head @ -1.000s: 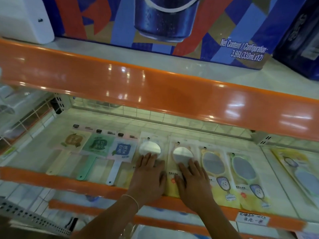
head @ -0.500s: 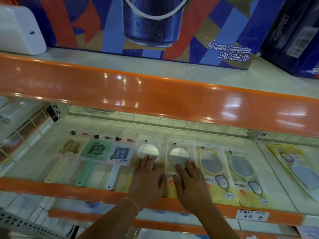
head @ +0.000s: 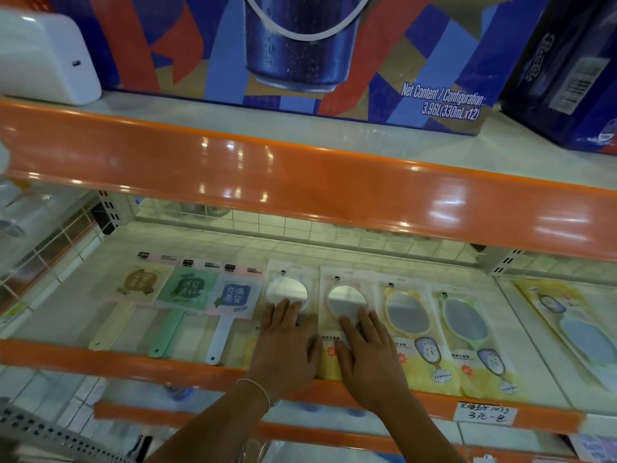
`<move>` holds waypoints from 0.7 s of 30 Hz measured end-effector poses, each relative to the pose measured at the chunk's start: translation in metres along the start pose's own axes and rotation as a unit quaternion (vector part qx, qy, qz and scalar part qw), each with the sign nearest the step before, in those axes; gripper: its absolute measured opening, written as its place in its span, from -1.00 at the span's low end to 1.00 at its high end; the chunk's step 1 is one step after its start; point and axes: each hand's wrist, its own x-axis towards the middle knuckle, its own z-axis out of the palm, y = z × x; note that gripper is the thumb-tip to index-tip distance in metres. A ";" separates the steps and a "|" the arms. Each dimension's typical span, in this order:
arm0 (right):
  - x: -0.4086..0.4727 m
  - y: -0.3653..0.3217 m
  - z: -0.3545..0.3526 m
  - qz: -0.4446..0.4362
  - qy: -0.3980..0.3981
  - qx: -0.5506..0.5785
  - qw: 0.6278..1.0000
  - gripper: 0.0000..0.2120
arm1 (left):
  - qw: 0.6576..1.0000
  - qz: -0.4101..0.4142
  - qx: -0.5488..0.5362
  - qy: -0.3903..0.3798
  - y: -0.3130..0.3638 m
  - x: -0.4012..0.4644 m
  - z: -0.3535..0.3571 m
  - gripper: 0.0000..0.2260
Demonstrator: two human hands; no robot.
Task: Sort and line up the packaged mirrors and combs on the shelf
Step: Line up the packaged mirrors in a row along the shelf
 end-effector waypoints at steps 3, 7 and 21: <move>-0.001 -0.001 -0.002 0.012 0.012 0.002 1.000 -0.35 | 1.000 -0.001 0.003 0.005 0.000 0.000 0.001 -0.63; -0.005 0.002 -0.003 0.005 0.077 0.029 0.997 -0.57 | 0.999 0.007 0.005 0.051 0.000 0.001 0.002 -0.72; -0.025 0.100 -0.058 0.042 0.210 0.099 0.972 -0.64 | 0.987 0.101 -0.080 0.094 0.111 0.037 -0.013 -0.73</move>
